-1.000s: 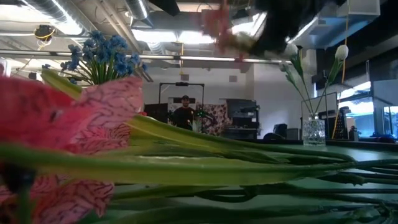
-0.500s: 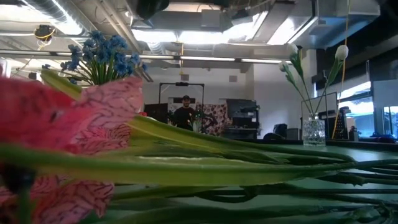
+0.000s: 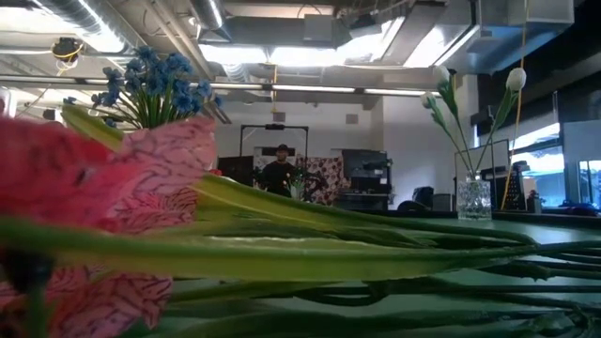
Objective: Sort flowers into vase by color
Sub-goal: Put the top pink flowers into the red vase
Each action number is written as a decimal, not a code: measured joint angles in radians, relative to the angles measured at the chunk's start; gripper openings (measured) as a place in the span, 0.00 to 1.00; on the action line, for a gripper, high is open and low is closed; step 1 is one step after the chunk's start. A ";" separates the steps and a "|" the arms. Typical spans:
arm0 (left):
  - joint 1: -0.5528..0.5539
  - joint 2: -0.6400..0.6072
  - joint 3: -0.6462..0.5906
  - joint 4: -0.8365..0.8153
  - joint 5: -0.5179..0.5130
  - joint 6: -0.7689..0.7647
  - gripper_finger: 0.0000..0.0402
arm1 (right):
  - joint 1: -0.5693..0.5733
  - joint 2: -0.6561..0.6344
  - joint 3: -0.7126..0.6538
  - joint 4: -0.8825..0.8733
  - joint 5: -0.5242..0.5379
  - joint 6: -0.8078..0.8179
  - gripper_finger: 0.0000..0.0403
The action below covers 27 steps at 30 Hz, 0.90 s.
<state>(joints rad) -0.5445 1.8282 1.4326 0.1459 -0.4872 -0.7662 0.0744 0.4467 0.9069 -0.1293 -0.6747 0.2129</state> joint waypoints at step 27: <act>0.052 0.000 0.000 0.027 0.060 -0.016 0.42 | 0.430 -0.169 -0.439 0.668 0.055 0.235 0.02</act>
<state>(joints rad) -0.4920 1.8282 1.4330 0.1726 -0.4274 -0.7820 0.5045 0.2773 0.4675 0.5391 -0.6202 0.4477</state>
